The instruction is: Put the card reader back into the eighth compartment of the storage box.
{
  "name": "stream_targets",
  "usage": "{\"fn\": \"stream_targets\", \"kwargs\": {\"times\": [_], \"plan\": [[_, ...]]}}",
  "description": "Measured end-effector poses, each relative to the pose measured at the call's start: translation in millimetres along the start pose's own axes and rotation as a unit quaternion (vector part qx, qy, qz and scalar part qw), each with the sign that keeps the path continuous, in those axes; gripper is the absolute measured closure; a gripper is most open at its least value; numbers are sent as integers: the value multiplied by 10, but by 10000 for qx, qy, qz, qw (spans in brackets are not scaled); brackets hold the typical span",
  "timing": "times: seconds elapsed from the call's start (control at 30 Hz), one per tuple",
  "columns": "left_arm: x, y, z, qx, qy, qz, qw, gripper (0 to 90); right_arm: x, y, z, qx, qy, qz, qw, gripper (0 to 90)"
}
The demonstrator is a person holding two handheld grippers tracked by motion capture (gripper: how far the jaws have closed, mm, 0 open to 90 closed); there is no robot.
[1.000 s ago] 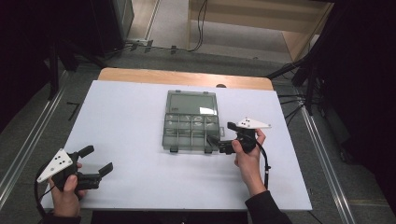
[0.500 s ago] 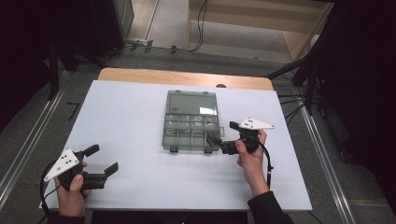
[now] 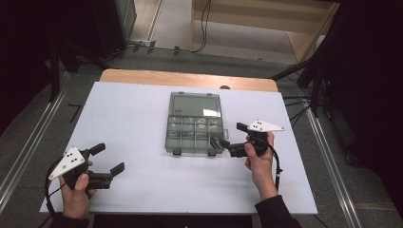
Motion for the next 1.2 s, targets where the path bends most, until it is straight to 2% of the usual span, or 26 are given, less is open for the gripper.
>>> {"fn": "stream_targets", "kwargs": {"times": [0.33,0.87,1.2], "plan": [[-186,-78,-64,-96,141,174,9997,0,8,-9,6,90,74,65,9999,0],[-581,-241,-264,-174,112,426,9989,0,50,-55,3,47,82,99,9999,0],[-806,-290,-315,-175,190,509,9984,0,58,-61,0,69,79,130,9999,0]]}}
Point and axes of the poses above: each handheld gripper's, and its own axes: x roughly backward along the jaws, z roughly out of its underside, y roughly to its left, the point moved 9 cm from there along -x, roughly forward along the jaws, and after that the axes turned 4 degrees about z, right-handed, at the moved point
